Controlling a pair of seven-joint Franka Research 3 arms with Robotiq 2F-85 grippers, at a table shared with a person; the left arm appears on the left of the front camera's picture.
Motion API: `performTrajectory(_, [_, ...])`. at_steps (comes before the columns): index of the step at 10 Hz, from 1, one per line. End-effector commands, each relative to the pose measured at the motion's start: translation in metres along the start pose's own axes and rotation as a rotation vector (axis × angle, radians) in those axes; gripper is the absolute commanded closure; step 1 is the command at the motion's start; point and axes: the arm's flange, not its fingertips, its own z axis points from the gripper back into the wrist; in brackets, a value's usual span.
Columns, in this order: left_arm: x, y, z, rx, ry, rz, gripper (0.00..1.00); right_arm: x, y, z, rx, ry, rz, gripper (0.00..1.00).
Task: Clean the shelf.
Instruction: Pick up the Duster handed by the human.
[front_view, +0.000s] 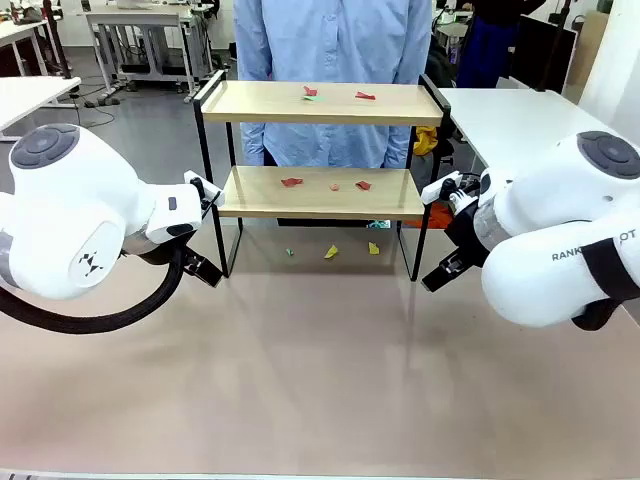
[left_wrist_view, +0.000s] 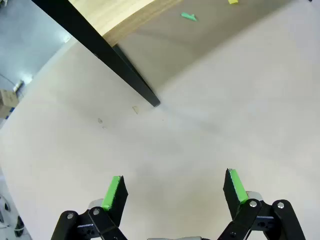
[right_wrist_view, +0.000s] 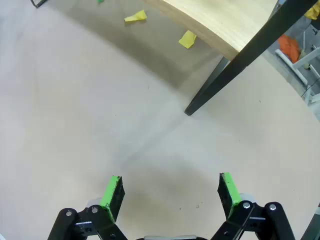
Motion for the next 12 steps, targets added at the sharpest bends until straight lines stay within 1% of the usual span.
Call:
performTrajectory(1, [0.000, 0.000, 0.000, 0.000, 0.000, 0.000, 0.00, 0.000, 0.000, 0.000, 0.000, 0.000, 0.000, 0.00])
performTrajectory(11, [0.000, 0.000, 0.000, 0.001, 0.000, -0.001, 0.00, 0.000, 0.000, 0.000, 0.000, 0.001, 0.001, 0.00])
performTrajectory(12, [0.015, 0.011, 0.026, -0.039, -0.039, -0.003, 0.00, 0.018, -0.020, 0.019, 0.002, -0.042, -0.017, 0.00])
